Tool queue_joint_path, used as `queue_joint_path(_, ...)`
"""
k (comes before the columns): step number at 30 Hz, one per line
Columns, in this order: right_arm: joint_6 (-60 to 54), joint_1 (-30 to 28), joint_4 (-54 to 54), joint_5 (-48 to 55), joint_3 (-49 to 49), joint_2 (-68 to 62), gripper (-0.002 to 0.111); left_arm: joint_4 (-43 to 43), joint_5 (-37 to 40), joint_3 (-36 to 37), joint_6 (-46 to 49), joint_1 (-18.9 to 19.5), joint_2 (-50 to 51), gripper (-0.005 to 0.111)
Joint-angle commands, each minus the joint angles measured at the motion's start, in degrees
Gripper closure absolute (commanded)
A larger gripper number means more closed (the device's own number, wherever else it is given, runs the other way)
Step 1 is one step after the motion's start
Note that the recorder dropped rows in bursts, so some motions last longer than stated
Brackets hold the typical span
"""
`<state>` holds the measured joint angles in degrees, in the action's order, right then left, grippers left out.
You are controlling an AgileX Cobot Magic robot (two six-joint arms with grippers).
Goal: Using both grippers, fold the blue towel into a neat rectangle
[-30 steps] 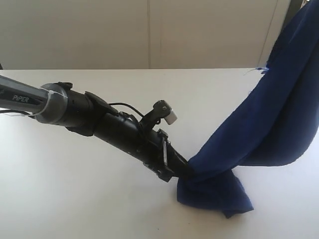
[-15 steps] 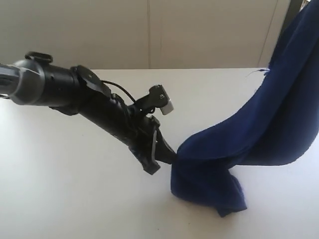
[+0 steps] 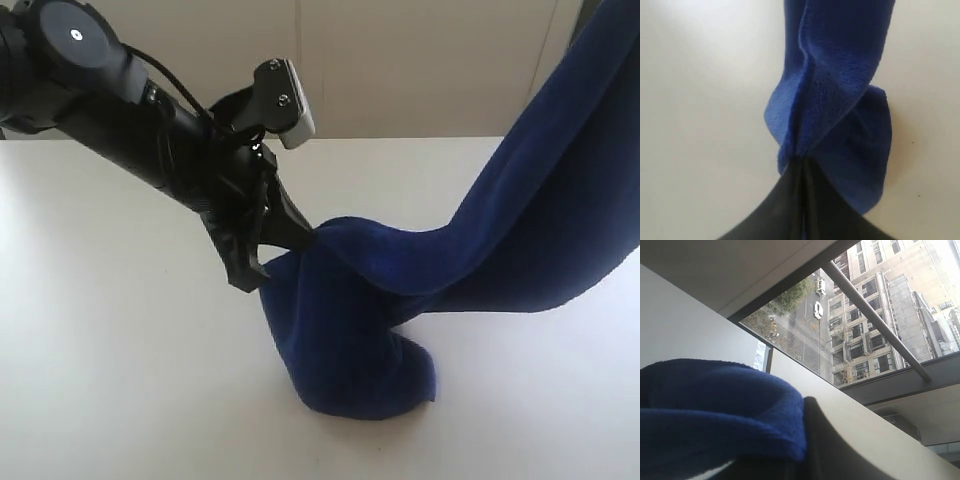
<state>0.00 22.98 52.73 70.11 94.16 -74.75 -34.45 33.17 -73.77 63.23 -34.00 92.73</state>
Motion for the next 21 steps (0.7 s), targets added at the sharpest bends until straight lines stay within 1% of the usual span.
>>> queue_joint_path(1, 0.0, -0.12, 1.88, -0.15, 0.58, 0.31, 0.108, -7.05, 5.71, 0.61, -0.54, 0.15, 3.92, 0.086)
queue_joint_path(2, 0.0, -0.12, 2.14, -0.15, 0.58, 0.31, 0.108, -8.8, 5.88, 1.07, -0.54, -0.1, 5.11, 0.08)
queue_joint_path(3, 0.0, -0.12, 2.27, -0.15, 0.58, 0.31, 0.108, -11.81, 6.1, 1.96, -0.27, -0.71, 7.56, 0.068)
queue_joint_path(4, 0.0, -0.12, 2.38, -0.15, 0.58, 0.31, 0.108, -12.89, 6.79, 2.28, 0.57, -1.27, 8.8, 0.063)
queue_joint_path(5, 0.0, -0.12, 2.37, -0.15, 0.58, 0.31, 0.108, -13.23, 8.79, 2.39, 3.91, -2.31, 10.86, 0.055)
queue_joint_path(7, 0.0, -0.12, 2.37, -0.15, 0.58, 0.31, 0.108, -10.89, 10.38, 2.39, 8.36, -3.35, 12.54, 0.048)
queue_joint_path(8, 0.0, -0.12, 2.37, -0.15, 0.58, 0.31, 0.108, -10.2, 10.08, 2.39, 9.52, -3.35, 12.54, 0.047)
queue_joint_path(10, 0.0, -0.12, 2.37, -0.15, 0.58, 0.31, 0.108, -8.31, 3.89, 2.39, 14.73, -3.35, 12.54, 0.045)
queue_joint_path(11, 0.0, -0.12, 2.37, -0.15, 0.58, 0.31, 0.108, -8.31, 2.15, 2.39, 16.08, -3.35, 12.54, 0.045)
queue_joint_path(13, 0.0, -0.12, 2.13, -0.15, 0.58, 0.31, 0.108, -11.31, -3.55, 2.39, 20.84, -3.35, 12.54, 0.045)
queue_joint_path(14, 0.0, -0.12, 2.02, -0.15, 0.58, 0.31, 0.108, -17.81, -7.1, 2.39, 23.61, -3.35, 12.62, 0.045)
queue_joint_path(15, 0.0, -0.12, 1.88, -0.15, 0.58, 0.31, 0.108, -21.53, -8.38, 2.39, 24.65, -3.35, 12.62, 0.045)
queue_joint_path(16, 0.0, -0.12, 1.49, -0.15, 0.58, 0.31, 0.108, -27.95, -9.39, 2.39, 26.24, -3.35, 12.62, 0.045)
queue_joint_path(19, 0.0, -0.12, 1.36, -0.15, 0.58, 0.31, 0.108, -40.05, -8.29, 2.39, 32.85, -3.35, 12.62, 0.045)
queue_joint_path(20, 0.0, -0.12, 1.33, -0.15, 0.58, 0.31, 0.108, -49.82, -5.31, 2.39, 43.34, -3.35, 12.62, 0.045)
queue_joint_path(21, 0.0, -0.12, 1.21, -0.15, 0.58, 0.31, 0.108, -53.57, -2.97, 2.39, 48.0, -3.35, 12.62, 0.045)
